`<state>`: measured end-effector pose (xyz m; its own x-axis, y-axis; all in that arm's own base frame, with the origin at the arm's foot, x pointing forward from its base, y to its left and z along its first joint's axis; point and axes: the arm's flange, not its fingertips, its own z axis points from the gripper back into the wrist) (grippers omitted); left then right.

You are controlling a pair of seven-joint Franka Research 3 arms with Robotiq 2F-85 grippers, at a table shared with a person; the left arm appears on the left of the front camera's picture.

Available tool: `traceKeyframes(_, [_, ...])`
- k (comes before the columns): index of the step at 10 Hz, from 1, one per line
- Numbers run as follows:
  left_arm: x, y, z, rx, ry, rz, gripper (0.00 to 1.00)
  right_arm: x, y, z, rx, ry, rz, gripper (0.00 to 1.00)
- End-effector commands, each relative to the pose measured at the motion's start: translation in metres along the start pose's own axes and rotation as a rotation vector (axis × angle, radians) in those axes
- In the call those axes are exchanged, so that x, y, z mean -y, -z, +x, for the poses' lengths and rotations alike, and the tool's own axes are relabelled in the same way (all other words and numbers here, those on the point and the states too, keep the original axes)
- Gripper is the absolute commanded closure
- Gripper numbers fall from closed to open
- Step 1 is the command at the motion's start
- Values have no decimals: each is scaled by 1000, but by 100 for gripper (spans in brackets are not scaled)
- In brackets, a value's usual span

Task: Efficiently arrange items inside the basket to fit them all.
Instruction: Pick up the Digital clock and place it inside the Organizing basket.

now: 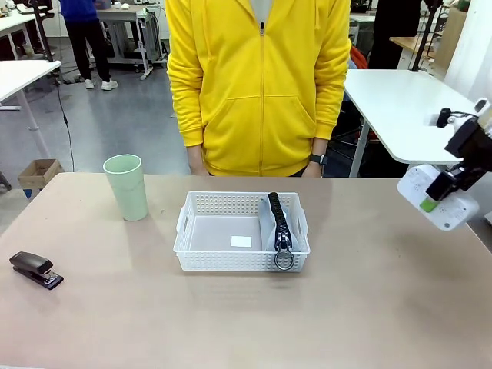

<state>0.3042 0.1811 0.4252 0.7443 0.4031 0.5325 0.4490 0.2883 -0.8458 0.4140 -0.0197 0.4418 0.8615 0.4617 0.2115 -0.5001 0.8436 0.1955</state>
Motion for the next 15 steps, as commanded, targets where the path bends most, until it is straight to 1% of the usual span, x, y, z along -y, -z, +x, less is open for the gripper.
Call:
traceKeyframes(1, [1,0,-1,4,21,-14,0,25,10,9,0,140,30,100])
traceKeyframes(2, [1,0,-1,4,21,-14,0,0,0,0,0,0,0,100])
traceKeyframes(6, [1,0,-1,4,21,-14,0,0,0,0,0,0,0,100])
traceKeyframes(7, [1,0,-1,4,21,-14,0,4,3,0,-6,8,5,48])
traceKeyframes(8, [1,0,-1,4,21,-14,0,-24,-2,14,16,-34,-105,48])
traceKeyframes(10, [1,0,-1,4,21,-14,0,-83,-19,45,63,-174,-205,48])
traceKeyframes(11, [1,0,-1,4,21,-14,0,-112,-19,63,63,-223,-218,48])
traceKeyframes(13, [1,0,-1,4,21,-14,0,-186,1,114,34,-377,-192,48])
traceKeyframes(14, [1,0,-1,4,21,-14,0,-225,15,134,11,-396,-230,48])
traceKeyframes(15, [1,0,-1,4,21,-14,0,-266,26,150,14,-446,-255,48])
